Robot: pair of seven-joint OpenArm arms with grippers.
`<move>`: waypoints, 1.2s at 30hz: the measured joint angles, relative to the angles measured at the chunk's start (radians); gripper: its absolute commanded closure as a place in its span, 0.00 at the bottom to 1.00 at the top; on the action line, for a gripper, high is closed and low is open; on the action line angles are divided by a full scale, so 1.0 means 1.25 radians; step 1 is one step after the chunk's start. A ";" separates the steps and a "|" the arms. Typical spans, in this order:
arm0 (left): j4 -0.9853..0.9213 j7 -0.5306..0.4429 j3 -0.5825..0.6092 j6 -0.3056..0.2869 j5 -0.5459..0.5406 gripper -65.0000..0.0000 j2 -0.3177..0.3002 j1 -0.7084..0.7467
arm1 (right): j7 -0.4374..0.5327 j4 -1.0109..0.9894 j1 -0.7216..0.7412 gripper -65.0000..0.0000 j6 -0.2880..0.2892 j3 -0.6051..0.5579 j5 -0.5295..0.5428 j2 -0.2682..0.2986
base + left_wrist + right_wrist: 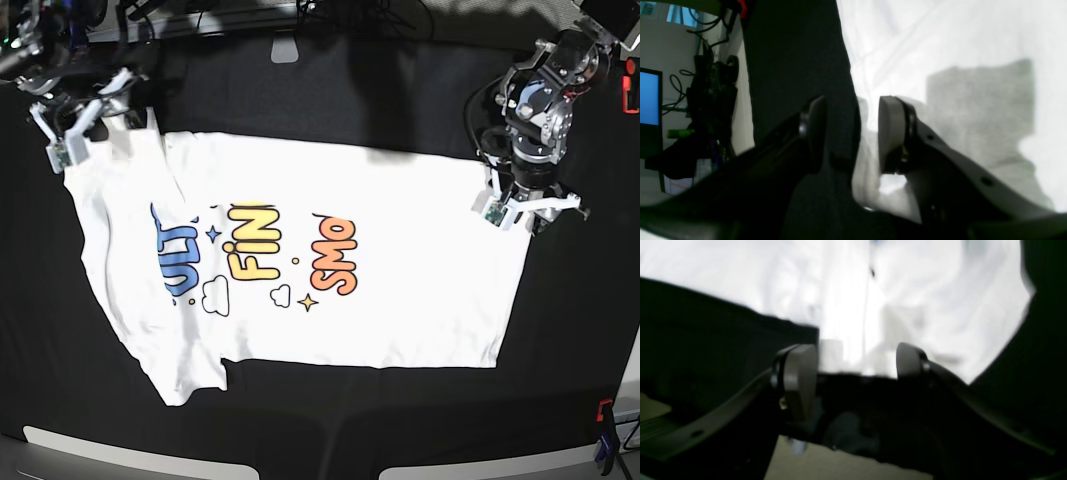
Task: Layout the t-shirt on the table in an organized manner, then fold the t-shirt properly
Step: 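Move the right gripper to the shirt's sleeve corner and grasp it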
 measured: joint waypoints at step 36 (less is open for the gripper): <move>0.000 0.000 0.000 0.000 0.000 0.64 0.000 0.000 | -0.145 -0.329 0.173 0.60 0.221 0.030 0.317 -0.054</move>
